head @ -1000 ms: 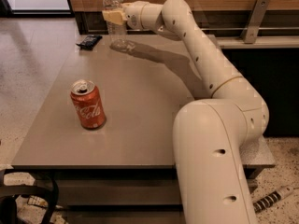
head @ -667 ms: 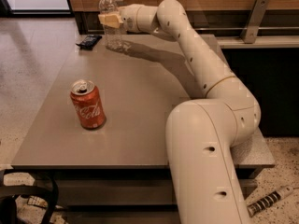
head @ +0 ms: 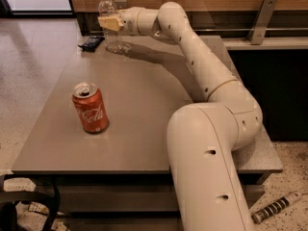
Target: Move water bottle near rxbar blueberry
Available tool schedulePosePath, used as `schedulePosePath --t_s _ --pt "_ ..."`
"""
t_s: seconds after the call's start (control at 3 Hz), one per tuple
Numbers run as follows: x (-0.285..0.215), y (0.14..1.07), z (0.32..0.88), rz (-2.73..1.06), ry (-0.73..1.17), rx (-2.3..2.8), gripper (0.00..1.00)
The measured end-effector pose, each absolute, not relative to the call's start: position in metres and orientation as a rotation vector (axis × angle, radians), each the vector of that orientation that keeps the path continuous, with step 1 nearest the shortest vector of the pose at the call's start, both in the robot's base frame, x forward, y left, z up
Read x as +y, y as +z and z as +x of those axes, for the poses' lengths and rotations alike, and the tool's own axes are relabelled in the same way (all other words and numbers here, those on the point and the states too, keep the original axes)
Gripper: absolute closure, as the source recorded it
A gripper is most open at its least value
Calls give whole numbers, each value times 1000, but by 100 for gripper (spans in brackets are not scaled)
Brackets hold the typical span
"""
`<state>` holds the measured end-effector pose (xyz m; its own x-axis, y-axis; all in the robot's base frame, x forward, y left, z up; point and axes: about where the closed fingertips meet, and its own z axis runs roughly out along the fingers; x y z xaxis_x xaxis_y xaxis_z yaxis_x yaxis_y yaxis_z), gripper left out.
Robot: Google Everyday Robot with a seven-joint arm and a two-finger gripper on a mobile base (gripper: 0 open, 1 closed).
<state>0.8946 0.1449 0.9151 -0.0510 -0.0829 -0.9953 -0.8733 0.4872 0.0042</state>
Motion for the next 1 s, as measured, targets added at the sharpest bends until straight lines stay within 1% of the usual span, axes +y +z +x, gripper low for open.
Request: schedulePosePath --t_s 0.67,1.0 --pt "152 913 894 -880 807 1496 35" --pt "156 911 893 -884 812 1496 5"
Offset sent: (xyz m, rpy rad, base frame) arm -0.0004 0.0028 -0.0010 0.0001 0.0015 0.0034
